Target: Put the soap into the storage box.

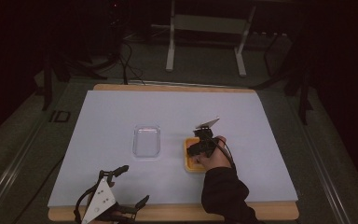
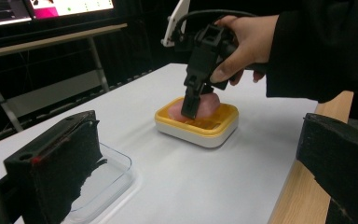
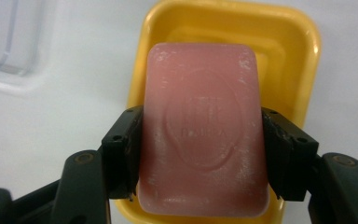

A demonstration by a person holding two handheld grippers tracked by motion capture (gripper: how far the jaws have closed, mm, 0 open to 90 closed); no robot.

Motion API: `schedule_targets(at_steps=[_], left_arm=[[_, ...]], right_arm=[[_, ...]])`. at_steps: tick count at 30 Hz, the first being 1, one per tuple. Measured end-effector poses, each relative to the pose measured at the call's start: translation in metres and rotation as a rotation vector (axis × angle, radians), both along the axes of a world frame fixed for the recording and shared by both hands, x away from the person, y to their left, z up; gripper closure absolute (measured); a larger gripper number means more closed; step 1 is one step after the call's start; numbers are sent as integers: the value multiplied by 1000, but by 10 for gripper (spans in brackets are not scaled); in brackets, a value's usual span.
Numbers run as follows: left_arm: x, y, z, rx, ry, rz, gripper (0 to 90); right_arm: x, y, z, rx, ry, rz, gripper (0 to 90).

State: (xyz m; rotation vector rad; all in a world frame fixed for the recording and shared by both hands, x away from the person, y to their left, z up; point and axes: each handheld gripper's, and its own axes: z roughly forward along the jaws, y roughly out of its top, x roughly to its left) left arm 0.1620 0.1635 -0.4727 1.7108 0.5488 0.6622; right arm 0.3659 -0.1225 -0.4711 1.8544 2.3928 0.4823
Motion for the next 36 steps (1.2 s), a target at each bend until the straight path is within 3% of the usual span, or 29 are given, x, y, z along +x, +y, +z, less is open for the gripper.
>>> schedule_targets(at_steps=[12,19,25,29,33,36], left_arm=[[0,-1,0,6,1,-2,4],[1,-1,-1,8,1,-3,4],[1,-2,-1,11,3,-3,3],[1,-1,-1,11,2,-2,4],[1,-1,-1,14,3,0,4],[1,-1,-1,13,3,0,4]], right_arm=[[-1,1,-13,-15,-6,2,376],[1,0,-15,-19,26,38,367],[2,-2,-1,-24,-8,64,320],[2,-3,12,-13,-39,114,291],[0,-7,23,27,-68,192,127],[-1,-10,27,33,-80,227,130]])
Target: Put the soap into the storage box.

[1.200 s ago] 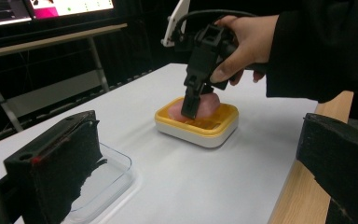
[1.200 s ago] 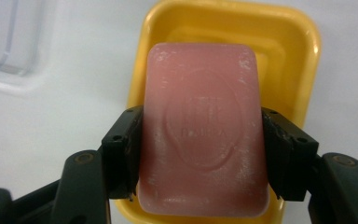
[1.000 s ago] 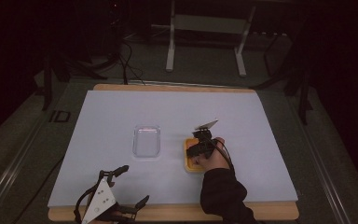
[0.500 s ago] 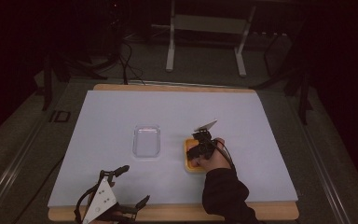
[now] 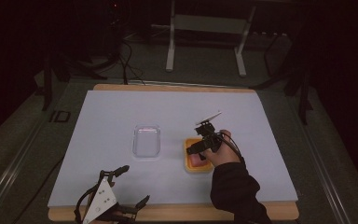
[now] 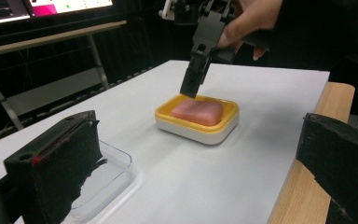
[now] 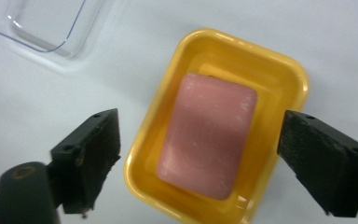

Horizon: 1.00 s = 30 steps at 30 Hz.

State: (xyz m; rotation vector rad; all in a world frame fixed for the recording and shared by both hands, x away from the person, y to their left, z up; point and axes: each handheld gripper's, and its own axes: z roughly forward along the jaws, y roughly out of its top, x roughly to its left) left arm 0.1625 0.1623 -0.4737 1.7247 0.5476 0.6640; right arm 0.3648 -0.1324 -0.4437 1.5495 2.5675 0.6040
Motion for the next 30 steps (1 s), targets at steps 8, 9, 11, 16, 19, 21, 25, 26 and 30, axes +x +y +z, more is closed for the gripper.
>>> schedule_targets(at_steps=[8,9,11,16,19,21,25,26,30], left_arm=[[1,1,-1,3,6,10,4],[1,1,-2,3,8,10,4],[1,1,-2,5,11,13,4],[-1,4,-2,7,12,25,4],[-3,5,-3,8,12,33,4],[-4,6,-3,8,14,37,4],[-5,7,-3,14,15,40,3],[-5,7,-3,14,15,41,4],[-5,7,-3,12,17,44,4]], right_arm=[[0,-21,13,46,-52,83,123],[0,-23,14,45,-53,82,124],[-1,-27,16,44,-72,101,126],[-2,-38,21,50,-95,113,135],[-5,-42,25,36,-133,142,135],[-7,-47,27,48,-145,154,135],[-11,-58,27,73,-180,202,134],[-12,-61,27,65,-193,215,134],[-17,-73,24,59,-220,215,134]])
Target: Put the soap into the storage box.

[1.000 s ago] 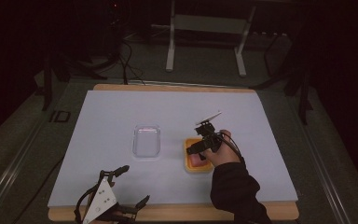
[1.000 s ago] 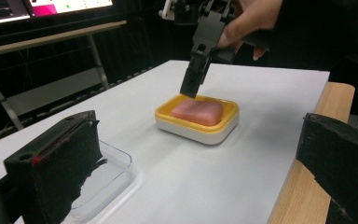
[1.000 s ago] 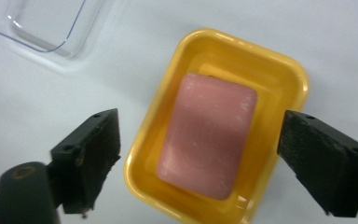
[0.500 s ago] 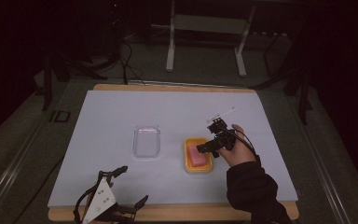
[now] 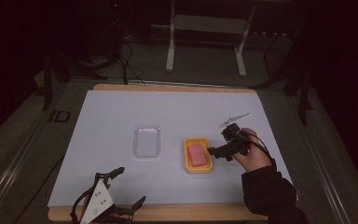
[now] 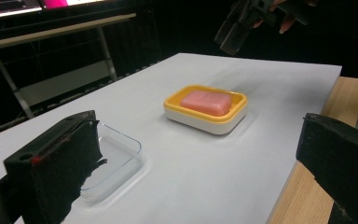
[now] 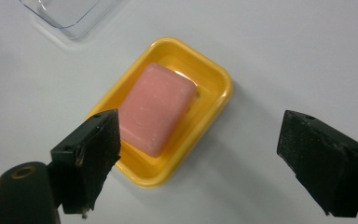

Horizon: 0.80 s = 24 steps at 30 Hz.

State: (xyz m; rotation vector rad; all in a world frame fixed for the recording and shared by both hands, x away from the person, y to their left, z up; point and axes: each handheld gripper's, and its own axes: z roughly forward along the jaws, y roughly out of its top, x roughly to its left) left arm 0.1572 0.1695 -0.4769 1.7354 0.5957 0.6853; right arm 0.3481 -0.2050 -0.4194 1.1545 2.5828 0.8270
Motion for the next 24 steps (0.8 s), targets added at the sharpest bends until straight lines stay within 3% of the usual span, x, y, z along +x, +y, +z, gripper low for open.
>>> schedule_targets(at_steps=[8,13,19,24], left_arm=[[0,-1,0,4,0,-3,4],[0,0,0,-1,5,0,4],[0,0,0,2,2,-2,4],[0,-1,0,4,3,-2,4]], right_arm=[[-12,-22,-10,22,-75,-2,135],[-19,-33,-18,43,-73,-37,139],[-31,-50,-29,55,-122,-61,139],[-36,-61,-36,65,-113,-86,139]])
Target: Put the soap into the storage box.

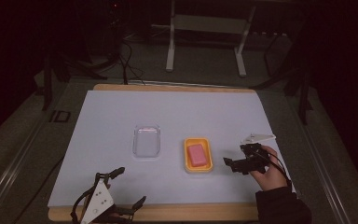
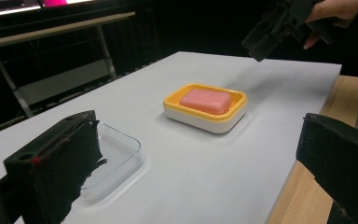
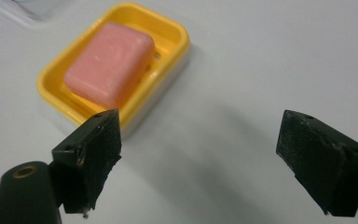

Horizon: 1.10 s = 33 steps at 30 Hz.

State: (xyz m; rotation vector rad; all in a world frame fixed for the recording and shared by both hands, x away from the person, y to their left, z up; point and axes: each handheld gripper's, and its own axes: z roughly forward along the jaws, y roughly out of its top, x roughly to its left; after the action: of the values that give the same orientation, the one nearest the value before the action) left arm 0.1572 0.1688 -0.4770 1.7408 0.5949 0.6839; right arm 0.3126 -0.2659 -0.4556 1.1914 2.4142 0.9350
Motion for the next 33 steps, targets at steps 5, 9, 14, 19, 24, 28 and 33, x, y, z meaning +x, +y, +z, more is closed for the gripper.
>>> schedule_targets(at_steps=[5,9,14,19,24,28,33], left_arm=[[0,0,0,4,0,-1,4],[0,-1,0,4,1,-3,4],[-1,-1,0,3,2,-11,3],[-1,-1,1,1,4,-20,3],[0,-1,0,9,8,-26,4],[0,-2,0,12,11,-25,3],[0,-2,0,18,11,-27,4]], right_arm=[[-10,-12,-11,6,7,-13,138],[-15,-19,-21,-9,-24,-8,136],[-23,-27,-22,-2,-111,-21,133],[-27,-32,-25,12,-172,-17,133],[-23,-35,-28,68,-171,-24,134],[-21,-36,-31,59,-155,-30,134],[-18,-39,-34,63,-158,-47,135]])
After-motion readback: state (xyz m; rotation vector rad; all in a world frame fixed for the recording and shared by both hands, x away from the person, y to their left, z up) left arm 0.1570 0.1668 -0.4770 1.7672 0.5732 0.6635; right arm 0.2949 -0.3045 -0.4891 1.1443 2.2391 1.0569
